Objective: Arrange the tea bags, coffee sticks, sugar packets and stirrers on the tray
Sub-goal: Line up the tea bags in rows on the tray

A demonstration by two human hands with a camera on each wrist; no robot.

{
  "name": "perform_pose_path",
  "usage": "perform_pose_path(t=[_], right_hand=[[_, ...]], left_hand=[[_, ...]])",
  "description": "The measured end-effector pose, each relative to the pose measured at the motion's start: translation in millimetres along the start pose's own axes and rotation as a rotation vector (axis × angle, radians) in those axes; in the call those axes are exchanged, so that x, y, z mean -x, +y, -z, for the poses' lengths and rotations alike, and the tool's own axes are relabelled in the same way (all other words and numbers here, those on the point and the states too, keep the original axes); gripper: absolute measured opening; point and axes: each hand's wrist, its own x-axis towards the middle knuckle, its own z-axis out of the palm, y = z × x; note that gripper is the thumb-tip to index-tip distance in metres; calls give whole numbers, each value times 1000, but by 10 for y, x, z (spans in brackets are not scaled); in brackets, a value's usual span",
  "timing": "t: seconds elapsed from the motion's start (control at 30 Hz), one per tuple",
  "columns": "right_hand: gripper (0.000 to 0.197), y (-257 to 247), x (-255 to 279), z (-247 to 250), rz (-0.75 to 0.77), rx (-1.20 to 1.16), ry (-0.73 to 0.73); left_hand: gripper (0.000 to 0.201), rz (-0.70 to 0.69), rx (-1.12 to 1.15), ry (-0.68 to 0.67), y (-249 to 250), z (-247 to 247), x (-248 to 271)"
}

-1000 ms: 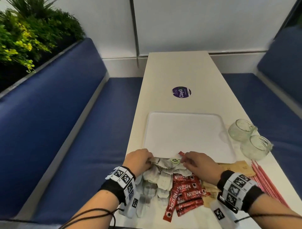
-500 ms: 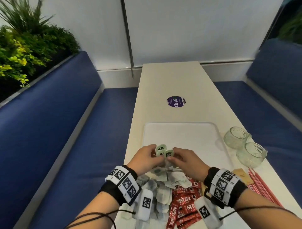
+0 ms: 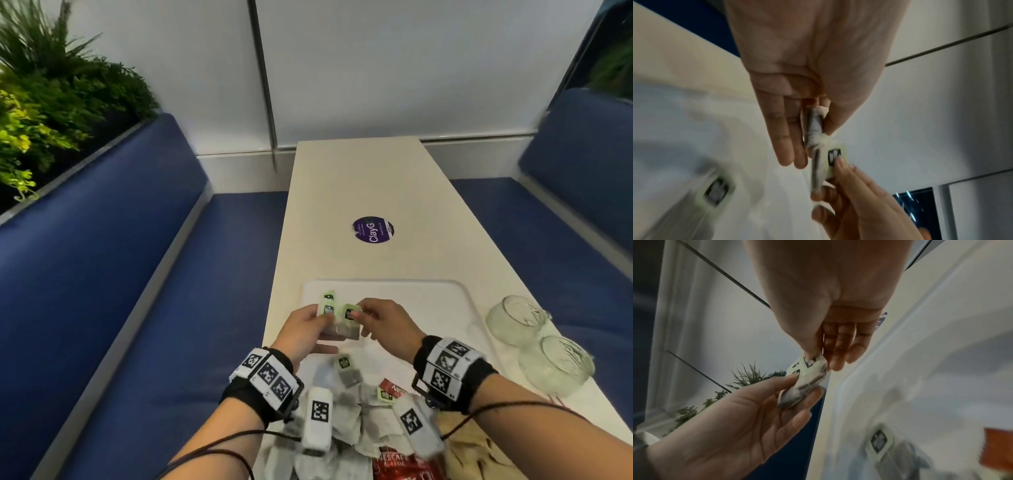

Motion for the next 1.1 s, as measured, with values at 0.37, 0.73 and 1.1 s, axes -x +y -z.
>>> perform_pose_path(t=[0.37,0.73,1.1], right_hand=[[16,350,-1194,-122,-139,226,-67],[12,208,-1814,-441,-166,177,74],[16,110,-1530,-370,-106,-175,51]], left_hand=[[23,-1,-54,269,-94,497,-947],[12,15,8,300,-301,561,-1237],[10,10,122,187,-99,446,-1061]])
